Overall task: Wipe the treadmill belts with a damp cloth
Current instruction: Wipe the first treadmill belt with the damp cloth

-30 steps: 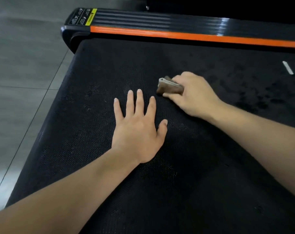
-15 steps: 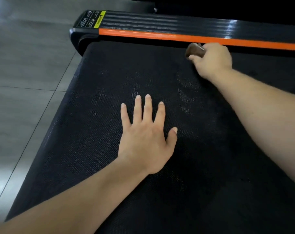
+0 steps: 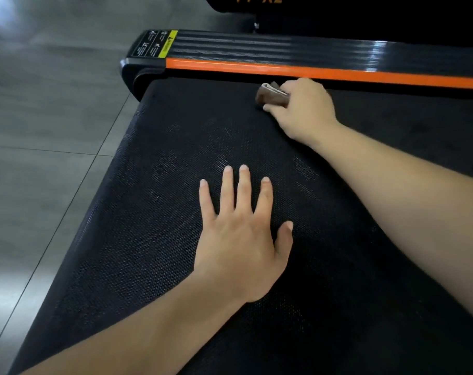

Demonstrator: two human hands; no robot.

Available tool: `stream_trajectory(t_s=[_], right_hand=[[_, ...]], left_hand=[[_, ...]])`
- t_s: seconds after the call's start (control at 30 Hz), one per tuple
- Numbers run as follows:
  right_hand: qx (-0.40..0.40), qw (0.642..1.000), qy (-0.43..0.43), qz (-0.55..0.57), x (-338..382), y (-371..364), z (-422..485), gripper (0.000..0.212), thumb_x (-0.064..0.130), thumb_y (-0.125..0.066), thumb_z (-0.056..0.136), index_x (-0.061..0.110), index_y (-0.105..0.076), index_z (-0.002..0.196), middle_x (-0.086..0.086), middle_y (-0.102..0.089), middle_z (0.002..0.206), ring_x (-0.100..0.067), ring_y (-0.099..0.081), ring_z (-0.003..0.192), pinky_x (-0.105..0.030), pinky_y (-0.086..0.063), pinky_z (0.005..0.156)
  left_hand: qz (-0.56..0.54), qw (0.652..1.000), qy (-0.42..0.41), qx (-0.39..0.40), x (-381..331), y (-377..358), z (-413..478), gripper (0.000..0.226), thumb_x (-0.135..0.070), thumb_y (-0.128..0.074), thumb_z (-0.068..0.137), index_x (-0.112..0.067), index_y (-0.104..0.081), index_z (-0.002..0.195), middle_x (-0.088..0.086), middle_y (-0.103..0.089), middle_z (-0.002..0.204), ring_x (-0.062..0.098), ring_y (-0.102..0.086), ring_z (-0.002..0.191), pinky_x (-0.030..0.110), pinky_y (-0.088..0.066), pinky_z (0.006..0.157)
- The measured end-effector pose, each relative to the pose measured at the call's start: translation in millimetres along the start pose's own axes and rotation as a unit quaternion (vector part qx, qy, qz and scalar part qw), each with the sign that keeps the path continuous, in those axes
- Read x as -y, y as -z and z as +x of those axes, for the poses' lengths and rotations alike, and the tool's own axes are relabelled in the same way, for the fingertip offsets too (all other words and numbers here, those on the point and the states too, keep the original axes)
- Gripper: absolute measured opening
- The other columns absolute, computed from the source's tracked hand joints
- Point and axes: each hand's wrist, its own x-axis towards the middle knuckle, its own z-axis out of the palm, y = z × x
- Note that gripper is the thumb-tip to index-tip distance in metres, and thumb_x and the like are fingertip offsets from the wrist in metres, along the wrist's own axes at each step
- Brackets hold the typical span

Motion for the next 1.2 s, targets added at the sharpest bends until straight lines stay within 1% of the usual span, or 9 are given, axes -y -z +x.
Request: stream_trajectory(t_s=[0.17,0.33,0.37,0.5,0.67,0.8,1.0,1.13,1.2], right_hand=[[-0.054,0.982,-0.169,-0.069,-33,19,24,0.045,0.055,-0.065,0.091,0.015,-0.069,0.112,-0.012,-0.069,0.114,-0.036,-0.063,0.107,-0.041,-0.049,0.086],[0.004,1.0,-0.015,-0.011,-23,9,-13,0.035,0.054,-0.063,0.092,0.019,-0.066,0.094,-0.007,-0.066,0.097,-0.032,-0.061,0.092,-0.038,-0.047,0.074],[0.007,1.0,-0.018,-0.019,-28,13,-13,0.036,0.055,-0.063,0.092,0.02,-0.066,0.094,-0.007,-0.066,0.097,-0.032,-0.061,0.093,-0.038,-0.047,0.075],[-0.06,0.979,-0.191,-0.05,-63,35,9,0.043,0.053,-0.065,0.092,0.015,-0.069,0.11,-0.012,-0.071,0.112,-0.036,-0.065,0.106,-0.039,-0.049,0.082],[0.017,0.999,-0.045,-0.012,-60,28,-17,0.034,0.055,-0.063,0.091,0.021,-0.064,0.088,-0.002,-0.062,0.087,-0.027,-0.055,0.084,-0.034,-0.04,0.07],[-0.035,0.981,-0.189,-0.024,-88,47,-3,0.038,0.053,-0.064,0.092,0.018,-0.069,0.105,-0.009,-0.068,0.103,-0.034,-0.064,0.103,-0.035,-0.043,0.077],[0.026,0.999,-0.03,-0.021,-68,35,-39,0.03,0.053,-0.062,0.093,0.024,-0.062,0.089,-0.004,-0.059,0.092,-0.027,-0.053,0.086,-0.035,-0.04,0.07],[-0.027,0.988,-0.152,-0.021,-85,50,-19,0.035,0.052,-0.062,0.093,0.018,-0.068,0.101,-0.01,-0.068,0.105,-0.036,-0.06,0.106,-0.039,-0.046,0.081],[-0.032,0.99,-0.135,-0.023,-82,46,-23,0.034,0.051,-0.062,0.093,0.017,-0.067,0.097,-0.011,-0.068,0.103,-0.035,-0.061,0.103,-0.038,-0.046,0.079]], left_hand=[[-0.002,1.0,-0.003,0.0,1,-1,-1,0.077,-0.063,-0.012,0.101,-0.019,-0.012,0.165,0.017,-0.003,0.172,0.036,0.01,0.159,0.064,0.004,0.124],[0.003,1.0,0.0,0.003,0,1,0,0.078,-0.064,-0.012,0.1,-0.02,-0.009,0.165,0.016,-0.001,0.172,0.036,0.012,0.158,0.064,0.006,0.124],[0.003,1.0,0.002,0.001,0,2,0,0.078,-0.064,-0.012,0.1,-0.02,-0.009,0.165,0.016,-0.001,0.172,0.036,0.011,0.158,0.064,0.006,0.124],[-0.001,1.0,0.0,0.003,-1,1,0,0.078,-0.064,-0.013,0.1,-0.02,-0.012,0.165,0.016,-0.004,0.172,0.035,0.009,0.159,0.064,0.006,0.124],[-0.004,1.0,0.003,-0.003,0,0,1,0.077,-0.063,-0.016,0.101,-0.019,-0.018,0.164,0.017,-0.01,0.172,0.037,0.004,0.159,0.064,0.002,0.125],[-0.006,1.0,0.0,-0.002,-1,-1,0,0.077,-0.064,-0.014,0.101,-0.02,-0.013,0.164,0.016,-0.005,0.172,0.035,0.008,0.159,0.063,0.006,0.125],[0.001,1.0,0.003,-0.004,1,0,0,0.078,-0.065,-0.013,0.1,-0.02,-0.013,0.164,0.016,-0.005,0.172,0.036,0.007,0.159,0.063,0.005,0.125],[0.002,1.0,0.004,-0.003,0,-1,0,0.078,-0.065,-0.012,0.101,-0.02,-0.015,0.164,0.016,-0.007,0.172,0.036,0.006,0.159,0.063,0.004,0.125],[0.004,1.0,0.006,-0.002,0,-1,0,0.078,-0.065,-0.011,0.101,-0.021,-0.014,0.165,0.015,-0.006,0.172,0.035,0.007,0.159,0.063,0.005,0.125]])
